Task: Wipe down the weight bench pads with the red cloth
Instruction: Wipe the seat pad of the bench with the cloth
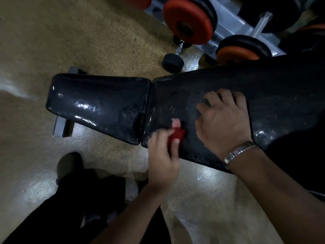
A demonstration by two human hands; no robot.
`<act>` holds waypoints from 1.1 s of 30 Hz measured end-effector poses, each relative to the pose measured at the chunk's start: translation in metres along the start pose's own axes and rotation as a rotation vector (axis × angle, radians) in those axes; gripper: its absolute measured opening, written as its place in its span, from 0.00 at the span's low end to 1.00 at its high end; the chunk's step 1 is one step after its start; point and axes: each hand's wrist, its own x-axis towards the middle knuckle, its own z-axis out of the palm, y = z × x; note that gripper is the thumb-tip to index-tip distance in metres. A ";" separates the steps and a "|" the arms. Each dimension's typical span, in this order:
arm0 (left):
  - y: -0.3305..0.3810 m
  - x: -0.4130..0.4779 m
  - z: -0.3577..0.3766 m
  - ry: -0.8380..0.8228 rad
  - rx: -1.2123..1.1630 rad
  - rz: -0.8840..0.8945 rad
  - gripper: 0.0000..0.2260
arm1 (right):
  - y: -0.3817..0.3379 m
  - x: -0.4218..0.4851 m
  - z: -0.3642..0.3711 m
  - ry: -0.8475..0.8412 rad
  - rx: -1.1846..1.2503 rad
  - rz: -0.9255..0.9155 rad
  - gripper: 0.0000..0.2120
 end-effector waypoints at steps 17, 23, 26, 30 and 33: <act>0.004 -0.024 -0.011 -0.116 0.010 0.055 0.12 | 0.023 -0.014 -0.002 0.079 0.200 -0.084 0.17; 0.011 0.035 -0.003 0.029 0.013 -0.211 0.11 | 0.033 -0.035 -0.031 -0.077 -0.009 -0.009 0.14; 0.026 0.046 0.002 -0.015 -0.001 -0.199 0.12 | 0.033 -0.038 -0.037 -0.155 -0.023 -0.006 0.15; 0.017 0.023 -0.022 -0.120 0.059 -0.083 0.12 | 0.031 -0.037 -0.039 -0.187 -0.018 0.011 0.15; 0.015 0.044 -0.027 -0.106 0.116 -0.151 0.12 | 0.028 -0.036 -0.039 -0.192 -0.019 0.019 0.14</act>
